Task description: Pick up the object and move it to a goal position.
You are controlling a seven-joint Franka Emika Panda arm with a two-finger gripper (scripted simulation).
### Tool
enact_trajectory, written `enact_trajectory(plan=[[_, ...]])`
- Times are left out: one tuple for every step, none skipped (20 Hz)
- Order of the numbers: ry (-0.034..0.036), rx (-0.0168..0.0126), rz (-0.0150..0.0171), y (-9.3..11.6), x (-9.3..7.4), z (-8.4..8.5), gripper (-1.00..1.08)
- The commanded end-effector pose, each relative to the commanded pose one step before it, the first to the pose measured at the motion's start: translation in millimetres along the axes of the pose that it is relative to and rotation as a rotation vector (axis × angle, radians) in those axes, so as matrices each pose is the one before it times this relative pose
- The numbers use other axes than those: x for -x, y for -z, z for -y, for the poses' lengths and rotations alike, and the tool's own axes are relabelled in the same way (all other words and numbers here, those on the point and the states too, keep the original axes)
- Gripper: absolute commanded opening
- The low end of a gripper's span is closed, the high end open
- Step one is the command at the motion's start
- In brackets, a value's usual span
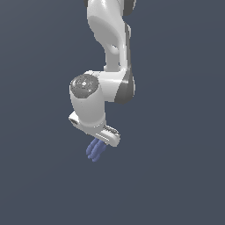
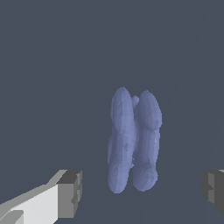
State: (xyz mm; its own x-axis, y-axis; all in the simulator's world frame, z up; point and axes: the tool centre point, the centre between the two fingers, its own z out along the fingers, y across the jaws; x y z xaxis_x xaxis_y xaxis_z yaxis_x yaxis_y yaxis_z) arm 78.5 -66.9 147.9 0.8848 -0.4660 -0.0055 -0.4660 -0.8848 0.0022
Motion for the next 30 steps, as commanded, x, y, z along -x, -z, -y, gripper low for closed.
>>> enact_trajectory(plan=[[-0.03847,-0.00146,-0.0029,-1.23,-7.52,-2.75,1.0],[-0.0104,-0.0003,-0.00075,-0.4,-2.06,-0.8,1.0],[-0.00849,-0.00024,-0.00062,-0.33,-1.68,-0.64,1.0],[-0.00658,-0.00019,-0.00048,-0.26,-1.3,-0.49,1.0],[-0.00472,-0.00013,-0.00035,-0.18,-0.94,-0.36,1.0],[-0.0028,-0.00008,-0.00021,-0.11,-0.55,-0.19,1.0],[-0.00097,-0.00003,-0.00007,-0.03,-0.2,-0.09,1.0],[0.00538,0.00047,0.00061,0.03,1.03,-0.03,1.0],[0.0,0.0,0.0,-0.44,0.01,0.03,1.0],[0.0,0.0,0.0,-1.31,0.03,0.08,1.0],[-0.00048,-0.00004,-0.00005,-2.14,-0.08,-0.18,1.0],[0.0,0.0,0.0,-3.06,0.09,0.19,1.0],[-0.00068,-0.00005,-0.00008,-3.88,-0.06,-0.21,1.0],[-0.00068,-0.00004,-0.00008,-4.76,-0.01,-0.16,1.0],[-0.00048,-0.00002,-0.00006,-5.67,0.11,0.01,1.0],[-0.00084,-0.00004,-0.0001,-6.41,0.07,-0.19,1.0],[-0.00069,-0.00003,-0.00008,-5.93,0.11,-0.13,1.0],[-0.00069,-0.00003,-0.00008,-5.09,0.06,-0.17,1.0],[-0.00048,-0.00002,-0.00006,-4.27,0.05,-0.07,1.0],[-0.00048,-0.00003,-0.00006,-3.43,-0.03,-0.1,1.0],[0.0,0.0,0.0,-2.64,0.02,0.19,1.0],[-0.00048,-0.00007,-0.00005,-1.76,-0.22,-0.14,1.0],[0.0,0.0,0.0,-0.98,-0.19,0.16,1.0],[0.0,0.0,0.0,-0.15,-0.3,0.15,1.0],[0.0,0.0,0.0,0.69,-0.42,0.14,1.0],[0.00047,-0.00011,0.00007,0.86,-0.19,0.37,1.0],[0.0,0.0,0.0,0.32,-0.1,0.02,1.0],[0.0,0.0,0.0,0.0,0.0,0.0,-1.0],[0.0,0.0,0.0,0.0,0.0,0.0,-1.0],[0.0,0.0,0.0,0.0,0.0,0.0,-1.0]])
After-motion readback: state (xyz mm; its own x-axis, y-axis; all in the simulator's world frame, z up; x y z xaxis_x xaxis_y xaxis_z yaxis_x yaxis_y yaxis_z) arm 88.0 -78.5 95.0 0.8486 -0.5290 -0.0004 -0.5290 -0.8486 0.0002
